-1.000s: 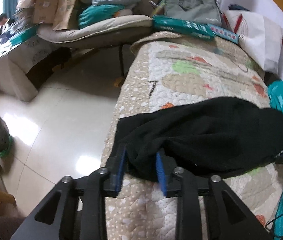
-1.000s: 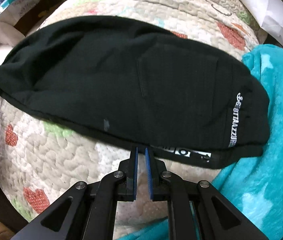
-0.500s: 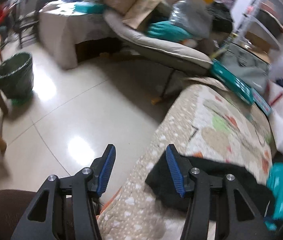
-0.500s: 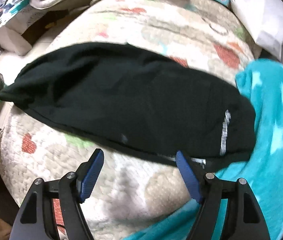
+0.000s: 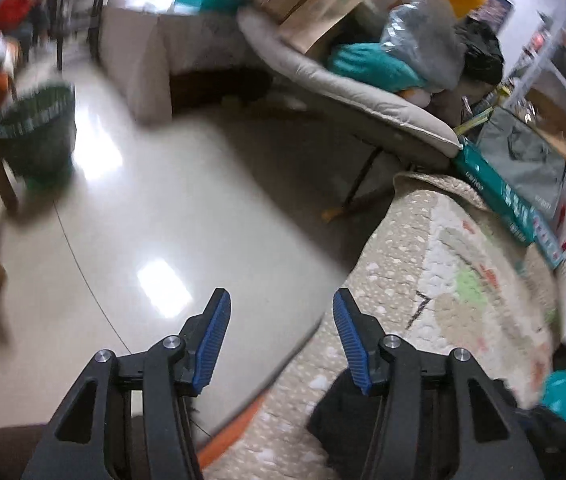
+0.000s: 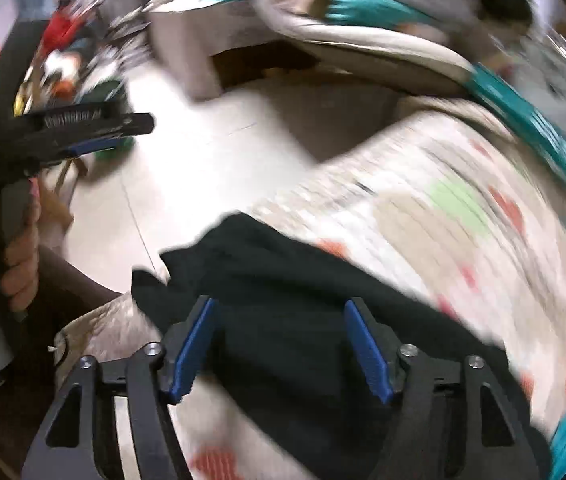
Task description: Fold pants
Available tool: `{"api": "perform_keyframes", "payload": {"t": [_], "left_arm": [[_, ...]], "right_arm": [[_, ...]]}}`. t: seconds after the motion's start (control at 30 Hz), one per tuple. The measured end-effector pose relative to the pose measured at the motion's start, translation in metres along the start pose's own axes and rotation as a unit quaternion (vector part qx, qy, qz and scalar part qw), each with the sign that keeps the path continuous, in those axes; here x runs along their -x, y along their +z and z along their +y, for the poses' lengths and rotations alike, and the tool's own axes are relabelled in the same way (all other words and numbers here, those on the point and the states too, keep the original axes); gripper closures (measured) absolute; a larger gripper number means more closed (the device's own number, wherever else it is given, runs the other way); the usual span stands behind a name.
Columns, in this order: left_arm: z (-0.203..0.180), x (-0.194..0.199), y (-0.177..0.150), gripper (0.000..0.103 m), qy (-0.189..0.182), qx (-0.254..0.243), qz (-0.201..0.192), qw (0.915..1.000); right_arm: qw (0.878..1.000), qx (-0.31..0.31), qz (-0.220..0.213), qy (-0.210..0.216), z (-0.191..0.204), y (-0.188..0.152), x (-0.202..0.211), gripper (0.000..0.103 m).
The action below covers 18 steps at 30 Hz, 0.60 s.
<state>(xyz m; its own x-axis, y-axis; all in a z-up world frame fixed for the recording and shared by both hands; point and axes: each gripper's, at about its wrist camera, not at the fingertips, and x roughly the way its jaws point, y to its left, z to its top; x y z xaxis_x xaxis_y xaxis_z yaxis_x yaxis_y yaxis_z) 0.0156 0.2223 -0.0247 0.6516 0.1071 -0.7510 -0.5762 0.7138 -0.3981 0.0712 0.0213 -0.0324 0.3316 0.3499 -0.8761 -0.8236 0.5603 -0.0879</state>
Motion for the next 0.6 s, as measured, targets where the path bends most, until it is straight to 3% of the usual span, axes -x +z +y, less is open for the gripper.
{"api": "perform_keyframes", "payload": {"t": [0.13, 0.17, 0.2, 0.23, 0.27, 0.43, 0.6], "left_arm": [[0.010, -0.008, 0.005, 0.051, -0.018, 0.031, 0.023, 0.9991], [0.012, -0.009, 0.004, 0.050, -0.023, 0.036, 0.030, 0.9986], [0.013, -0.010, 0.003, 0.051, -0.029, 0.042, 0.037, 0.9980], [0.015, -0.012, 0.002, 0.051, -0.041, 0.050, 0.049, 0.9967], [0.016, -0.013, 0.002, 0.050, -0.050, 0.057, 0.057, 0.9955], [0.020, -0.013, 0.001, 0.049, -0.066, 0.079, 0.068, 0.9924], [0.022, -0.011, 0.002, 0.047, -0.055, 0.082, 0.059, 0.9934]], "right_arm": [[0.998, 0.062, 0.030, -0.001, 0.024, 0.020, -0.042, 0.041], [0.996, 0.075, 0.042, 0.000, 0.027, 0.022, -0.051, 0.048], [0.995, 0.082, 0.055, 0.006, 0.027, 0.022, -0.057, 0.070], [0.994, 0.082, 0.071, 0.024, 0.026, 0.020, -0.061, 0.083], [0.994, 0.081, 0.074, 0.027, 0.024, 0.021, -0.062, 0.089], [0.996, 0.062, 0.064, 0.017, 0.017, 0.040, -0.061, 0.092], [0.998, 0.007, 0.066, 0.016, 0.006, 0.058, -0.080, 0.091]]}}
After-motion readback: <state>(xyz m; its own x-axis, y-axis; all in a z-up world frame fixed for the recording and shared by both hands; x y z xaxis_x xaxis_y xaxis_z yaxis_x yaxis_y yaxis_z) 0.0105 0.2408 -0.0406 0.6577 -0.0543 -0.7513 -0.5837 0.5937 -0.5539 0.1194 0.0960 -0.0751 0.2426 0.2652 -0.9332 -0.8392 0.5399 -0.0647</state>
